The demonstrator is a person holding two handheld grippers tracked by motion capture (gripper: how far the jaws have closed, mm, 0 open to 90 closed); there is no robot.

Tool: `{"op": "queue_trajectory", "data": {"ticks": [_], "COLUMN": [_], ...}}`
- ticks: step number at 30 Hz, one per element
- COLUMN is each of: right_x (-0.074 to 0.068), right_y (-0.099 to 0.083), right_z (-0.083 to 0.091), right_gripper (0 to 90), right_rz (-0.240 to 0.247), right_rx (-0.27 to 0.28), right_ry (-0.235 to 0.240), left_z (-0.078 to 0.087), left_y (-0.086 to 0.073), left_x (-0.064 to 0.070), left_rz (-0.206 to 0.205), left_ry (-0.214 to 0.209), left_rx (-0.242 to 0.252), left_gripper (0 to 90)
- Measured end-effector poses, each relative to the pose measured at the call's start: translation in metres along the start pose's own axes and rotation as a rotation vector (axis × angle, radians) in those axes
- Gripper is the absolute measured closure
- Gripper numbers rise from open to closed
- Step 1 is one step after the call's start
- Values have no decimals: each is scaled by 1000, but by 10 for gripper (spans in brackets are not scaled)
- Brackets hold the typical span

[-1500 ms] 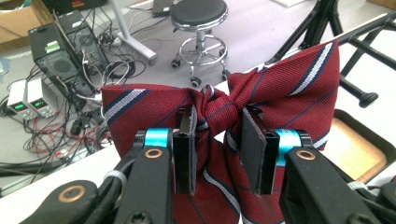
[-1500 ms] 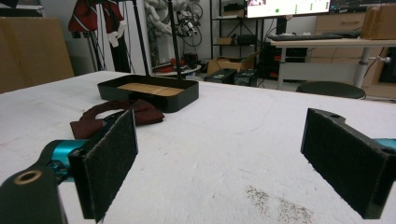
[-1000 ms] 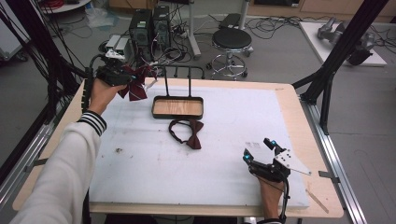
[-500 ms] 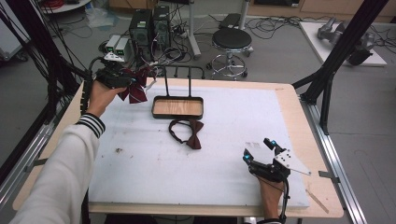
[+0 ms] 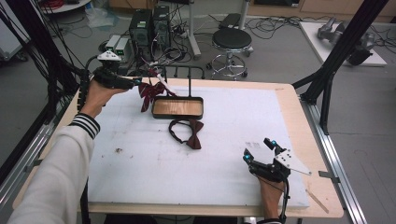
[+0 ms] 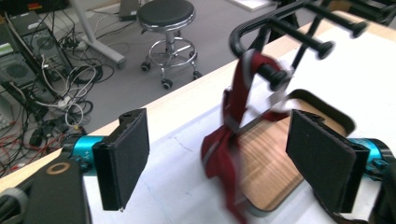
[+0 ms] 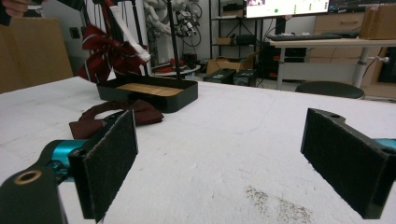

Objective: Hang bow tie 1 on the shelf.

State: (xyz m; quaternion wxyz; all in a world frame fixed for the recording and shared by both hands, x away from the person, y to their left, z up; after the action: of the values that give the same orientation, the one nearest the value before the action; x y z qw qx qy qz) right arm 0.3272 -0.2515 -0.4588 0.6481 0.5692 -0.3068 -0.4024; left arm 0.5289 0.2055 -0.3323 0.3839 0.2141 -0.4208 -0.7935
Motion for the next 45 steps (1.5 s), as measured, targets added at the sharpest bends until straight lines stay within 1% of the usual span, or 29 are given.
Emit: {"op": "queue_trajectory", "data": {"ticks": [3,5,7,9,10,12,16,17,19,21,24,26,28,33,35,37,38,40,43,45], "right_x": [1,1,0,1,2,3,2,2,2,2,1,1,1,1,1,1,1,1,1,1], "right_y": [0,0,0,0,0,0,0,0,0,0,0,0,0,0,0,0,0,0,0,0], "right_z": [0,0,0,0,0,0,0,0,0,0,0,0,0,0,0,0,0,0,0,0], "right_gripper": [102,102,102,102,102,102,102,102,102,102,102,102,102,102,102,102,102,102,102,102], "right_rz": [-7,-6,-8,-13,-19,-36,-17,-12,-16,-15,-16,-10,-8,-8,-7,-9,-10,-11,-8,-6], "right_rx": [-2,0,-2,-2,0,-1,0,0,0,1,-1,-1,0,0,0,-1,0,0,0,0], "right_ry": [-2,-2,-5,-5,-8,-7,-10,-11,-8,-11,-12,-11,-11,-10,-10,-9,-10,-10,-10,-10], "left_z": [11,18,26,35,40,48,61,63,65,68,74,77,81,89,92,93,93,93,91,89], "left_y": [-1,-3,-5,-7,-11,-18,-37,-42,-54,-64,-77,-85,-93,-113,-120,-126,-128,-132,-137,-141], "left_x": [6,9,12,17,19,24,32,33,37,41,46,49,52,54,54,55,55,57,59,60], "left_rz": [-11,-21,-23,-27,-43,-47,-43,-41,-37,-41,-42,-39,-31,-10,4,-6,-11,-6,3,-2], "left_ry": [0,-6,-12,-30,-35,-54,-79,-83,-99,-118,-131,-129,-130,-107,-96,-78,-78,-68,-73,-70], "left_rx": [55,67,87,121,125,146,203,217,226,244,289,302,326,370,379,387,389,394,396,390], "left_gripper": [217,217,217,217,217,217,213,212,212,212,212,212,212,212,212,212,212,212,212,212]}}
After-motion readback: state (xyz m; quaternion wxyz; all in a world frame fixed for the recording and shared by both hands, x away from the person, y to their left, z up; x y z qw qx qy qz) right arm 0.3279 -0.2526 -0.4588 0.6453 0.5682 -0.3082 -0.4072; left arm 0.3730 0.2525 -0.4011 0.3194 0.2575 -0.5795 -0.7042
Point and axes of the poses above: each handheld gripper's, and its own axes: z roughly backward along the jaws, y roughly out of its top, x roughly to its right, the point moved 7 cm from there along -z, roughly forward along the jaws, and after that the axes turned 5 degrees about -x, right-handed, at the moved point
